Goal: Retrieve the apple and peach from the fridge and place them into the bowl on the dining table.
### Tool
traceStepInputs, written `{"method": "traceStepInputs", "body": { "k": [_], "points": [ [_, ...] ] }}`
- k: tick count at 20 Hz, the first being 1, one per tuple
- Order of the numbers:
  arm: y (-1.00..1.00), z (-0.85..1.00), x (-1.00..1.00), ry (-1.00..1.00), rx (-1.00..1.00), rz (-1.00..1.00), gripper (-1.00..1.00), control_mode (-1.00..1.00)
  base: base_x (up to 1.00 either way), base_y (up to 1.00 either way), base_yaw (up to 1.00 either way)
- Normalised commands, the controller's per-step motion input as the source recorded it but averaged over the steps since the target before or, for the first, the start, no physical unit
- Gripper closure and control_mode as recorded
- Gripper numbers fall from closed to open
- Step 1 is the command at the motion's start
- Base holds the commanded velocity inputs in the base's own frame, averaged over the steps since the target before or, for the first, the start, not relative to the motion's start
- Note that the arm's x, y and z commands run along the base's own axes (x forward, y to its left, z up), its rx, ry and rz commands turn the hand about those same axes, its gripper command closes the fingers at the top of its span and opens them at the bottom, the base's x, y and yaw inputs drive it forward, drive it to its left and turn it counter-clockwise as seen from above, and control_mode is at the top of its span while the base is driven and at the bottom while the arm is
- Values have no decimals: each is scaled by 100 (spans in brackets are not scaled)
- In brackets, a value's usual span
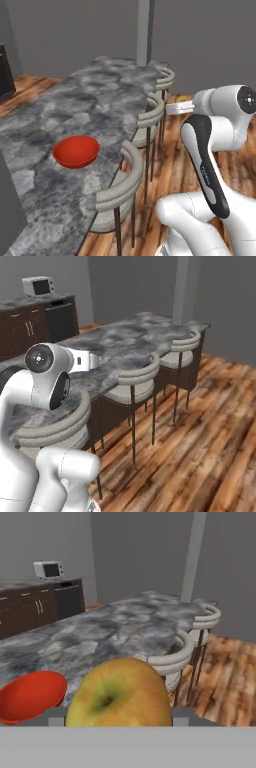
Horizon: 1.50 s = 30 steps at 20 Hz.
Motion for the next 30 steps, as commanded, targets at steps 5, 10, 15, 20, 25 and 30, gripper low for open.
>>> {"method": "traceStepInputs", "body": {
  "k": [5, 10, 15, 20, 25, 30],
  "points": [
    [0, 0, 0, 0, 0, 0, 100, 100, 77, 31, 56],
    [0, 0, 0, 0, 0, 0, 100, 100, 70, 40, 48],
    [0, 0, 0, 0, 0, 0, 100, 100, 57, 38, 28],
    [0, 0, 0, 0, 0, 0, 100, 100, 53, 49, 26],
    [30, -26, 29, 8, -2, 14, 100, -100, 20, 22, 10],
    [28, -51, 57, 19, 0, 21, 100, -100, 0, 0, 0]
  ]
}}
